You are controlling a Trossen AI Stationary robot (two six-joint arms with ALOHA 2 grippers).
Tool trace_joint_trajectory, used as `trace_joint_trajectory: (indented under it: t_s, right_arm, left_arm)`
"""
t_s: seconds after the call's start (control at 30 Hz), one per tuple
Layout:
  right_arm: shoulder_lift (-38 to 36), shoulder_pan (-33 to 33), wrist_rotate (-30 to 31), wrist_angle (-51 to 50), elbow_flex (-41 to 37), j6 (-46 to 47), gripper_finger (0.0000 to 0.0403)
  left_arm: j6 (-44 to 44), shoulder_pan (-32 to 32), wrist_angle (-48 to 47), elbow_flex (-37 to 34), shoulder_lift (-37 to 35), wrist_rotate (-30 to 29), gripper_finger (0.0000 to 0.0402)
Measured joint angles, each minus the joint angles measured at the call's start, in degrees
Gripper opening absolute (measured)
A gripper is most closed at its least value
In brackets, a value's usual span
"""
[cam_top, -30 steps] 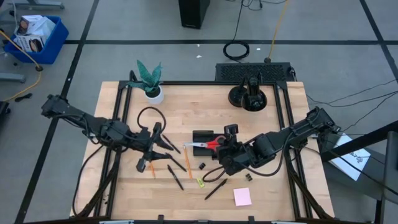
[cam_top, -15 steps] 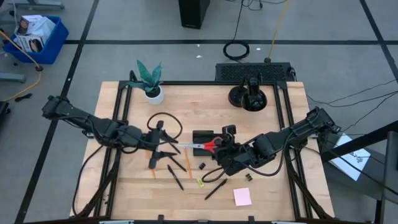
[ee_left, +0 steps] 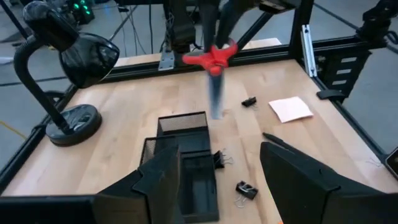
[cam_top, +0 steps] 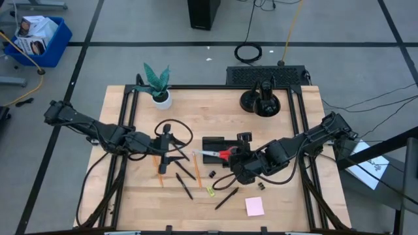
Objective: Pick and place office supplies into organizer
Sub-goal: Put the orange scissors into the black desk organizer
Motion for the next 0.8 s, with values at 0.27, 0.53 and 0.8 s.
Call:
trace_joint_trajectory:
  t_s: [0.27, 0.53, 0.8]
  right_arm:
    - [0.0, -2.02, -6.96, 2.61, 0.0, 0.03, 0.0019]
    - [0.0, -5.8, -18.04, 5.13, 0.0, 0.84, 0.0019]
    - [0.0, -8.56, -24.74, 4.19, 0.0, 5.24, 0.0019]
  left_arm:
    - [2.56, -0.02, -1.45, 0.0, 0.25, -0.2, 0.0228]
    - [5.26, -0.11, -3.16, -0.07, 3.63, -3.81, 0.0228]
    - [5.65, -0.07, -3.34, -0.07, 4.09, -4.5, 0.0228]
